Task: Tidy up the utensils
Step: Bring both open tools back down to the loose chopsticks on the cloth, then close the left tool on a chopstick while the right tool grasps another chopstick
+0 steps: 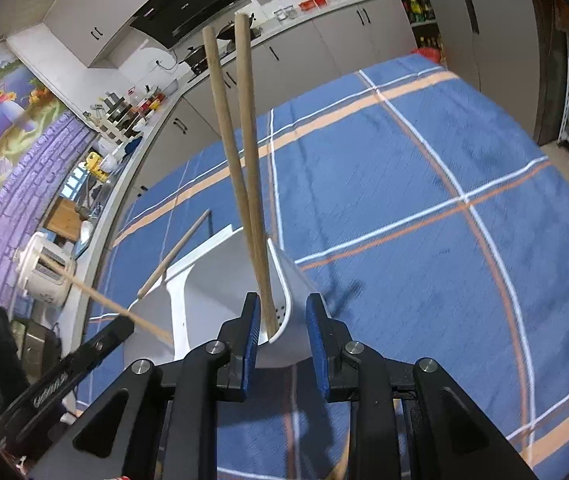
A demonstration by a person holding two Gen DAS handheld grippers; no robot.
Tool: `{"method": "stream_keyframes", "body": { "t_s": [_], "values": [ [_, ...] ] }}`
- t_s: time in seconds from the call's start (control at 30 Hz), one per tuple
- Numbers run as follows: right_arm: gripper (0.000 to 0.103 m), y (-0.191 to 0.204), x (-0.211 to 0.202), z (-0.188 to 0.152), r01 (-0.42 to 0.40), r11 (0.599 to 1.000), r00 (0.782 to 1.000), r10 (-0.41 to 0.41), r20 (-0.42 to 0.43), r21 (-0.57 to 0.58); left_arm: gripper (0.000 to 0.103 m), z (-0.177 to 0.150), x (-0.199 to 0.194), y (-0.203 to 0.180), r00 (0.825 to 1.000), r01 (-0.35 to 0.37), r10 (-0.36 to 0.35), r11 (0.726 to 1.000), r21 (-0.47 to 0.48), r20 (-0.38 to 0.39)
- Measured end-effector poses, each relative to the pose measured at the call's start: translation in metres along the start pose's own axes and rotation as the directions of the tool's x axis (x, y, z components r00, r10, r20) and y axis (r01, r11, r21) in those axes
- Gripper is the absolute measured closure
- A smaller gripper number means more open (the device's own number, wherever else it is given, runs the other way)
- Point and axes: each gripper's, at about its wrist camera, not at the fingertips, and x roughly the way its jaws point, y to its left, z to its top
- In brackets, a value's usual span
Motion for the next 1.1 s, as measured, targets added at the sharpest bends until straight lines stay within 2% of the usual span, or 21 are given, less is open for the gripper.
{"method": "stream_keyframes", "body": {
  "t_s": [0.17, 0.3, 0.43, 0.57, 0.67, 0.9, 1.03, 1.1],
  "values": [
    [0.077, 0.01, 0.001, -0.014, -0.038, 0.999, 0.999, 0.038, -0.031, 0.022, 0.095, 0.002, -0.007, 0.01, 1.0, -0.031, 0.031, 1.0, 0.0, 0.006],
    [0.075, 0.017, 0.001, -0.017, -0.024, 1.0, 0.999, 0.023, -0.027, -0.007, 0.095, 0.004, -0.008, 0.015, 1.0, -0.024, 0.024, 1.0, -0.016, -0.019],
    [0.055, 0.021, -0.016, -0.022, 0.014, 0.998, 1.0, -0.014, 0.009, -0.059, 0.094, 0.001, -0.019, 0.016, 1.0, -0.01, 0.01, 1.0, -0.018, -0.006],
    [0.052, 0.019, -0.044, -0.033, 0.039, 0.995, 0.998, -0.034, 0.05, -0.095, 0.082, -0.01, -0.042, 0.019, 1.0, -0.013, 0.013, 1.0, -0.012, 0.013],
    [0.049, 0.008, -0.058, -0.05, 0.074, 0.991, 0.997, -0.069, 0.046, -0.116, 0.075, -0.028, -0.059, 0.027, 0.999, -0.031, 0.031, 0.999, -0.012, 0.019],
    [0.049, -0.024, -0.062, -0.115, 0.146, 0.978, 0.987, -0.154, -0.045, -0.146, 0.074, -0.088, -0.051, 0.045, 0.99, -0.056, 0.051, 0.998, -0.039, -0.129],
    [0.049, -0.026, -0.058, -0.142, 0.172, 0.966, 0.98, -0.188, -0.067, -0.194, 0.074, -0.112, -0.045, 0.035, 0.983, -0.071, 0.07, 0.997, 0.004, -0.168],
    [0.05, -0.019, -0.053, -0.15, 0.207, 0.95, 0.972, -0.228, -0.065, -0.235, 0.074, -0.121, -0.045, 0.024, 0.983, -0.055, 0.059, 0.998, 0.03, -0.176]
  ]
}}
